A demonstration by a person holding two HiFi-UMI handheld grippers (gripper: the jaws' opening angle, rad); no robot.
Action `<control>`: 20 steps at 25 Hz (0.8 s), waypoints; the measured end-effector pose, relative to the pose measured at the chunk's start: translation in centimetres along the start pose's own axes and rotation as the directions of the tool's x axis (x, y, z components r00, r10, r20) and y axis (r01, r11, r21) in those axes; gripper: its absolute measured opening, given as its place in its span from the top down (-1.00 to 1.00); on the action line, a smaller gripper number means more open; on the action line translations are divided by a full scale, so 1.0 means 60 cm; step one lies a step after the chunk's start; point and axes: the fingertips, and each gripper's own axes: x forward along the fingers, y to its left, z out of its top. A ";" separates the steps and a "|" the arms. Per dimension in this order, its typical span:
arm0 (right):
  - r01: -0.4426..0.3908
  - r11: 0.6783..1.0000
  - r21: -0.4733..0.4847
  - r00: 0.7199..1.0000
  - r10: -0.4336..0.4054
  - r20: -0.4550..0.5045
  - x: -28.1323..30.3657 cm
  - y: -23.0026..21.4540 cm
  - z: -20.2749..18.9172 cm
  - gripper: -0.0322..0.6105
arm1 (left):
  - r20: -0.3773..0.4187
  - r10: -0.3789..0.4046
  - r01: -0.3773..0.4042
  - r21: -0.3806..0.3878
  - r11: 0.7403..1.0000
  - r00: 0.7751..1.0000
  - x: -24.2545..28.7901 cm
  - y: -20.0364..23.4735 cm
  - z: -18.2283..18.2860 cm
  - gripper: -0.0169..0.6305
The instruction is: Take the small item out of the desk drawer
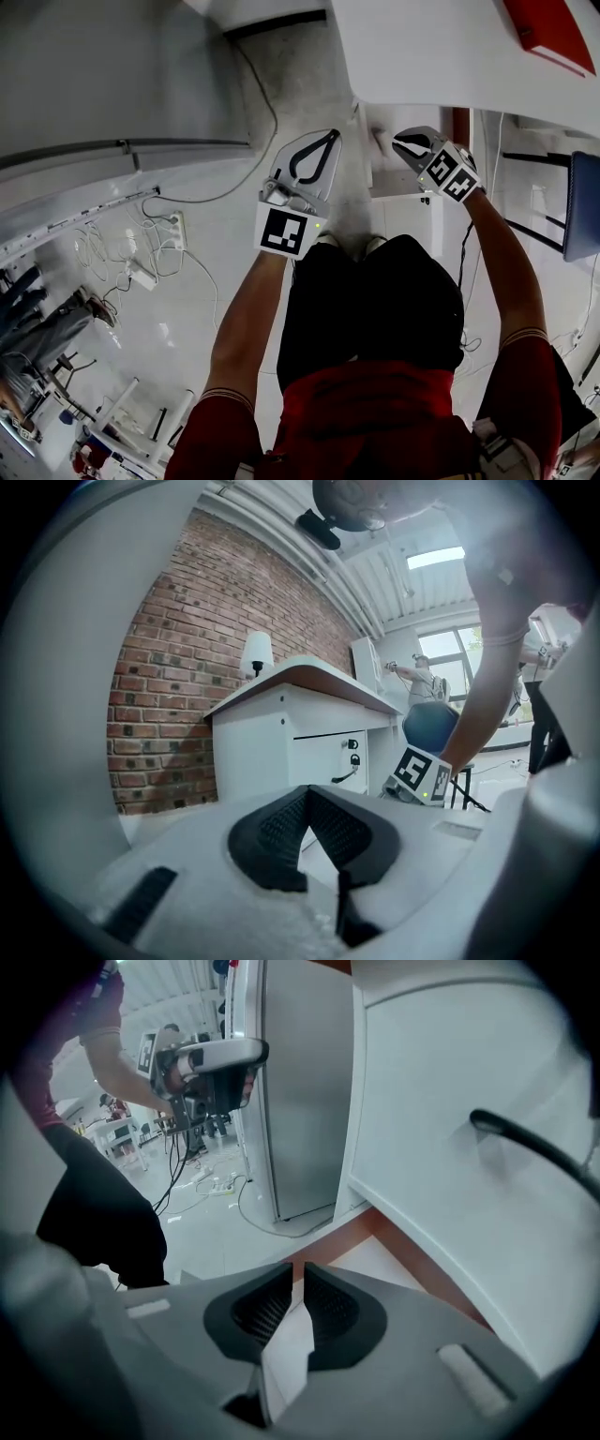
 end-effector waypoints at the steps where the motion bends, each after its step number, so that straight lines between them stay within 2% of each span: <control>1: -0.008 1.000 -0.003 1.000 0.008 -0.020 0.008 -0.003 -0.008 0.72 | 0.002 0.000 0.000 0.001 1.000 1.000 0.004 0.001 -0.003 0.94; 8: -0.051 0.999 0.007 0.991 0.052 -0.120 0.080 -0.013 -0.045 0.58 | -0.011 0.002 -0.002 -0.006 1.000 1.000 0.003 0.016 -0.042 0.94; 14: -0.052 0.997 0.049 0.980 0.060 -0.191 0.135 -0.024 -0.081 0.40 | -0.027 -0.006 0.006 -0.005 1.000 1.000 0.007 0.029 -0.072 0.94; 20: -0.032 0.996 0.083 0.968 0.051 -0.244 0.168 -0.031 -0.122 0.34 | -0.045 -0.011 0.011 0.006 1.000 0.999 0.008 0.030 -0.093 0.94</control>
